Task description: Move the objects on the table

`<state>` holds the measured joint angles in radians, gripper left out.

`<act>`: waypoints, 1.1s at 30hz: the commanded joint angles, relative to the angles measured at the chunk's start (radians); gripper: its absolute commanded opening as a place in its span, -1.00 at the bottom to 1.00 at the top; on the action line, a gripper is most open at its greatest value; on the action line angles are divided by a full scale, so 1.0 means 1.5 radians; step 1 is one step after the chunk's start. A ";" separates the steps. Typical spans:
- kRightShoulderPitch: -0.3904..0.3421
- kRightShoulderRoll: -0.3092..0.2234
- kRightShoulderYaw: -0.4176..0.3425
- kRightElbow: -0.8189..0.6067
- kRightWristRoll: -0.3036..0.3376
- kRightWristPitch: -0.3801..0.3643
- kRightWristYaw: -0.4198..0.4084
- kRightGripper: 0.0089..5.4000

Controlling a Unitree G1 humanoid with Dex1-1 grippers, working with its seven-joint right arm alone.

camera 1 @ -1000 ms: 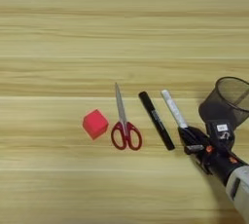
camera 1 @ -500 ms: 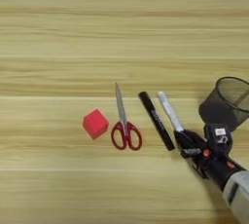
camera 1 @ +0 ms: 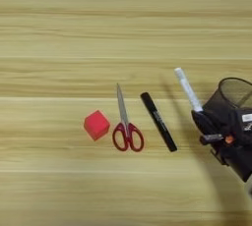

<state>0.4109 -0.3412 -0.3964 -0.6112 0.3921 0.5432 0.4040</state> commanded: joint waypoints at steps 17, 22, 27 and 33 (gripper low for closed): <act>-0.087 -0.094 -0.197 0.009 0.032 0.012 -0.028 -0.73; -0.098 -0.110 -0.218 0.058 0.012 0.003 -0.037 -0.73; -0.106 -0.119 -0.223 0.097 -0.001 -0.004 -0.036 -0.73; -0.116 -0.126 -0.231 0.127 -0.018 -0.013 -0.041 -0.73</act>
<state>0.2771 -0.4662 -0.7136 -0.4088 0.3841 0.5768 0.3569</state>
